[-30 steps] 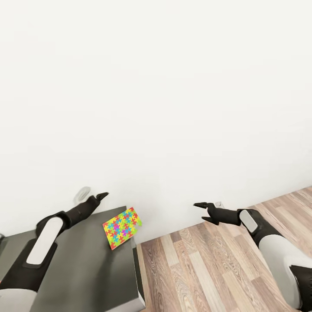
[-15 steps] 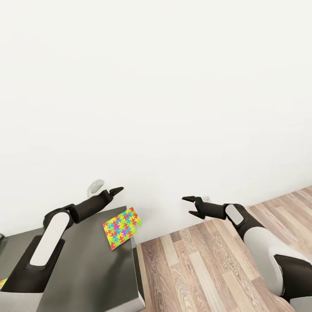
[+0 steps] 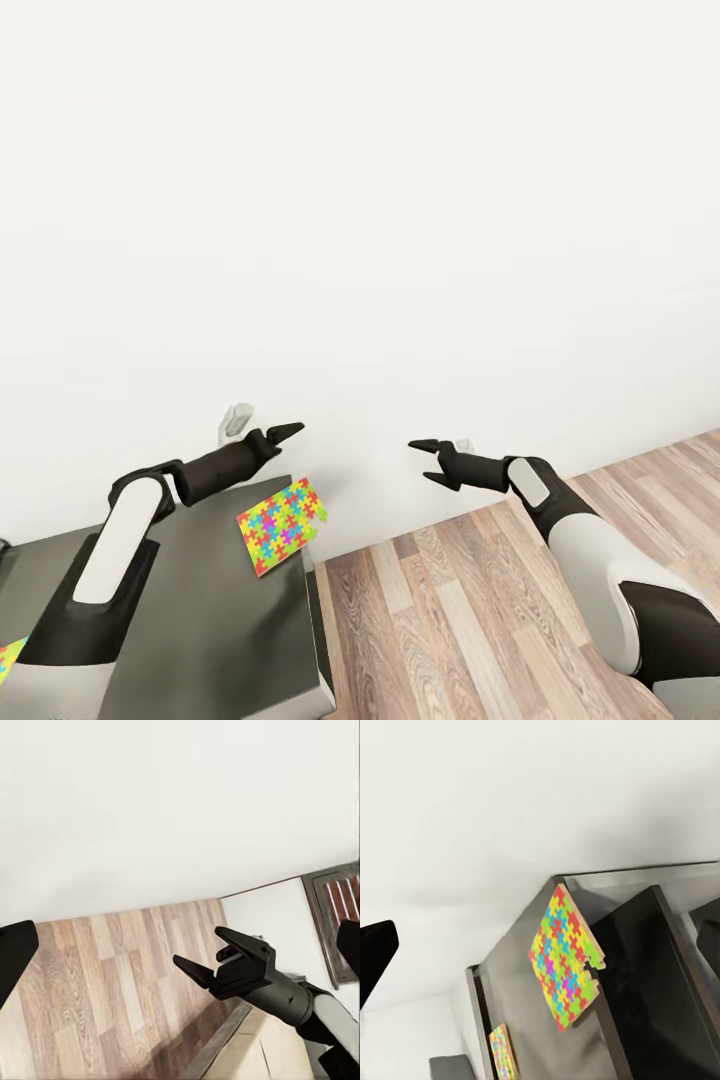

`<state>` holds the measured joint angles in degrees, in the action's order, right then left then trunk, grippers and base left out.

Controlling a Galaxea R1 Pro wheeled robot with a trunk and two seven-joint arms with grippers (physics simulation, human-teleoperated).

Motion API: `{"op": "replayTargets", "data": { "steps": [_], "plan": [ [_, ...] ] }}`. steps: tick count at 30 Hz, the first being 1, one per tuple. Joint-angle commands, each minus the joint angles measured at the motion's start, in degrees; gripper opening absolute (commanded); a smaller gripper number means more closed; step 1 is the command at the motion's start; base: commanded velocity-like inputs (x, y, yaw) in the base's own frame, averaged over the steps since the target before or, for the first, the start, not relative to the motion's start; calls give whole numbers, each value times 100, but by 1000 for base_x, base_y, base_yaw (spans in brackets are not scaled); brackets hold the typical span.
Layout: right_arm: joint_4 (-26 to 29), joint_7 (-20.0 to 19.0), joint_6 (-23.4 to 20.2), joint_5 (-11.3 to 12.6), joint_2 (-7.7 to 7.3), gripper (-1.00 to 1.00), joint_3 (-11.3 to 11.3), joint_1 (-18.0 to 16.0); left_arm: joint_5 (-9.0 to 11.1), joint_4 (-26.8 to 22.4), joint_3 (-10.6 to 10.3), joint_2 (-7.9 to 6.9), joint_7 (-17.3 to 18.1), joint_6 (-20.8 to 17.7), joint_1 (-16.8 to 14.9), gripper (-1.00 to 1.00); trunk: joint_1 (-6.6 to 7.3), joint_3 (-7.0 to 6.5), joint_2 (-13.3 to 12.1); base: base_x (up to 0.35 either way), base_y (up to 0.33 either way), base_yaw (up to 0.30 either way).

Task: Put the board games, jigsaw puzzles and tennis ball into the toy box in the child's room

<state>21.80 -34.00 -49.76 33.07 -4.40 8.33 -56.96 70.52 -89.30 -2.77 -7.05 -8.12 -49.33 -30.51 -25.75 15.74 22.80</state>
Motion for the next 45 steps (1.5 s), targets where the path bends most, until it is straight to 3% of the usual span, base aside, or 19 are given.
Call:
{"op": "replayTargets", "data": {
  "steps": [1, 3, 9, 23, 39, 45],
  "plan": [
    [-1, -18, -31, -26, 3, 100, 36, -6, 63, -6, -5, -4, -58, -10, -5, 100, -3, 16, 11, 0, 0, 0],
    [12, -13, -38, -21, 8, 100, 40, -11, 264, -45, 8, -11, -64, -43, -9, 100, -3, 27, 11, 0, 0, 0],
    [29, -5, -50, -15, 9, 100, 44, -30, 548, -101, 79, -11, -146, -90, -17, 100, -3, 72, 11, 0, 0, 0],
    [42, -9, -163, -10, -5, 100, 46, -77, 777, -194, 111, -22, -292, -150, -109, 100, -3, 197, 11, 0, 0, 0],
    [36, -10, -286, -16, 20, 100, 46, -86, 867, -232, 89, 16, -310, -159, -150, 100, -3, 345, 11, 0, 0, 0],
    [35, -10, -297, -18, 25, 100, 45, -85, 1045, -235, 83, 26, -312, -158, -154, 100, -3, 401, 11, 0, 0, 0]
  ]
}}
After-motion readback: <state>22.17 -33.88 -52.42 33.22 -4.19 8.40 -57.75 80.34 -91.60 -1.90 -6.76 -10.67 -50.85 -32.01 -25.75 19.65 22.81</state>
